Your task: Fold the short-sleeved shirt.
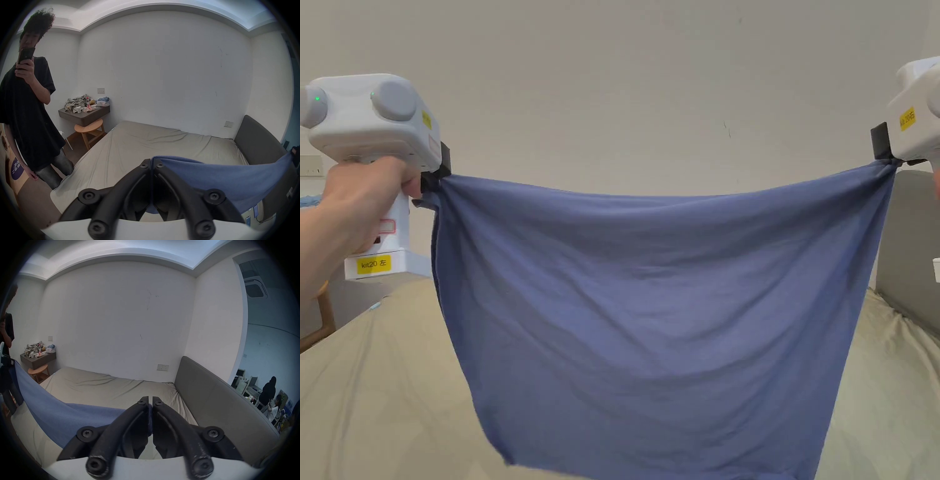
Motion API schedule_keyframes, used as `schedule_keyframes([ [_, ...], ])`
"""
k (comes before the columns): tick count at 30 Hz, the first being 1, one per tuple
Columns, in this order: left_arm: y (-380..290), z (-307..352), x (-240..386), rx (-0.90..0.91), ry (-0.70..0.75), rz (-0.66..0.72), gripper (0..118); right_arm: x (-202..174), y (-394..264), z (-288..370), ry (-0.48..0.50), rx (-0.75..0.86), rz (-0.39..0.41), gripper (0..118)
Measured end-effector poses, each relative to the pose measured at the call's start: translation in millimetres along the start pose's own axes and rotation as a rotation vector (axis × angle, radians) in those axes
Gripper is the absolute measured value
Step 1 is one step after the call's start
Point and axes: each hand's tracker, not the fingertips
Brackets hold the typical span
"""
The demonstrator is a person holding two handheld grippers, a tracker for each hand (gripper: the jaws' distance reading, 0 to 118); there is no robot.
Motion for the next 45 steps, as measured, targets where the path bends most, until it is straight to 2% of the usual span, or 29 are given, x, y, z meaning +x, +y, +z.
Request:
schedule_keyframes([
  [8,33,-55,31,0.011,0.007,-0.022,0,2,31,-77,-0.041,0.001,0.003,1],
  [19,58,-126,67,0.063,0.028,-0.035,0,-4,61,-151,-0.097,0.01,-0.005,1],
  [23,70,-167,75,0.068,0.041,-0.032,0,-9,66,-184,-0.111,0.009,0.016,1],
  [29,61,-190,86,0.064,0.062,-0.042,0,-22,58,-214,-0.119,-0.001,0.045,1],
  [35,30,-229,83,0.023,0.064,-0.084,0,-28,12,-236,-0.072,-0.041,0.042,1],
  [38,-16,-230,74,-0.027,0.046,-0.084,1,-34,-38,-229,-0.035,-0.09,0.021,1],
  [41,-72,-226,64,-0.056,0.028,-0.102,0,-39,-101,-204,0.022,-0.131,-0.038,1],
  [45,-159,-207,51,-0.136,0.016,-0.167,0,-43,-187,-177,0.076,-0.198,-0.039,1],
])
